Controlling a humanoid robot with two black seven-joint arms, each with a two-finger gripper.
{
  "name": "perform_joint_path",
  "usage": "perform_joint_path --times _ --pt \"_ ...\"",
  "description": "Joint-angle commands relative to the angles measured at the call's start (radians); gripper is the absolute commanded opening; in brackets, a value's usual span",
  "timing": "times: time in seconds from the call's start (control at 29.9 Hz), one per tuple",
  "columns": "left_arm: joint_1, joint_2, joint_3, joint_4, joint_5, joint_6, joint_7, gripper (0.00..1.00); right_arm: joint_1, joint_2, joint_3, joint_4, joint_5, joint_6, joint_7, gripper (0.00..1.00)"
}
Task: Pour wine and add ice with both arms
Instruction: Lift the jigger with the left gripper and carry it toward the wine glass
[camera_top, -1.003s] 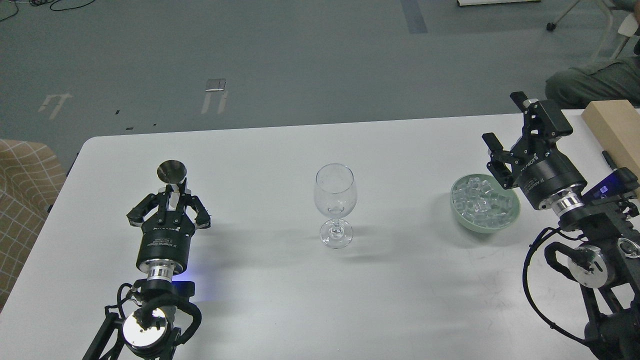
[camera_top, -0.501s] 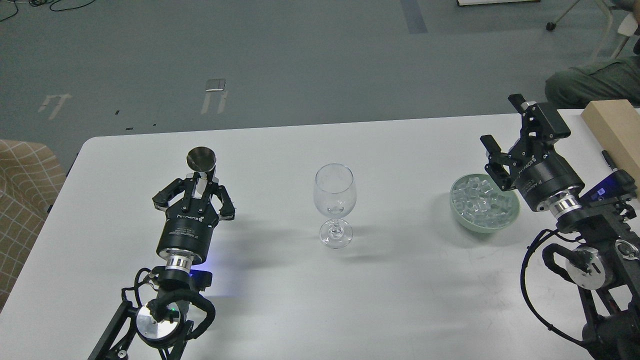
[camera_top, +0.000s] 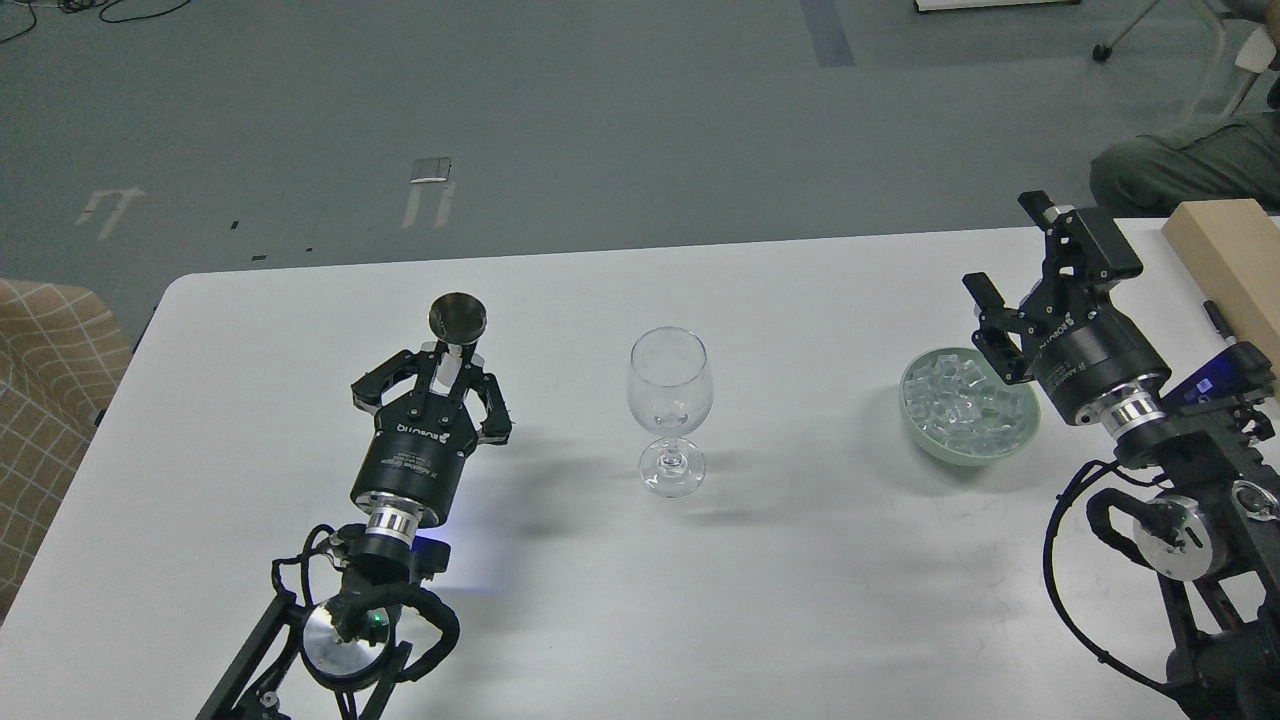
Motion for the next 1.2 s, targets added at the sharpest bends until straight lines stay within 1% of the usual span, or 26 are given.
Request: perform_joint_path --times 0.0,0.07,0.3,0.53,0.74,0.9,1.0,1.17 --pt "0.004 0.000 0.017 0.000 0.018 0.002 0.014 0.09 0.000 0.000 0.000 -0.002 0.001 0.001 0.000 1.00" --pt "0.003 0.000 0.048 0.000 0.035 0.006 0.016 0.09 0.000 0.002 0.002 -0.004 0.001 0.001 0.005 1.00" --pt "-0.020 0.000 0.051 -0.002 0.040 0.028 0.028 0.09 -0.001 0.008 0.000 -0.025 0.000 0.003 0.011 1.00" --pt "-0.080 0.000 0.051 -0.003 0.040 0.086 0.039 0.09 0.000 0.008 -0.001 -0.028 0.001 0.003 0.011 1.00" --pt "-0.079 0.000 0.062 -0.037 0.040 0.127 0.050 0.09 0.000 0.010 -0.001 -0.031 0.000 0.003 0.011 1.00" --pt "-0.071 0.000 0.063 -0.081 0.038 0.166 0.086 0.08 0.000 0.016 0.000 -0.062 0.001 0.003 0.012 1.00" --pt "-0.080 0.000 0.063 -0.100 0.038 0.195 0.090 0.07 0.000 0.017 0.002 -0.065 0.001 0.003 0.012 1.00" --pt "-0.089 0.000 0.063 -0.101 0.038 0.206 0.090 0.07 0.000 0.025 0.002 -0.074 0.001 0.003 0.012 1.00"
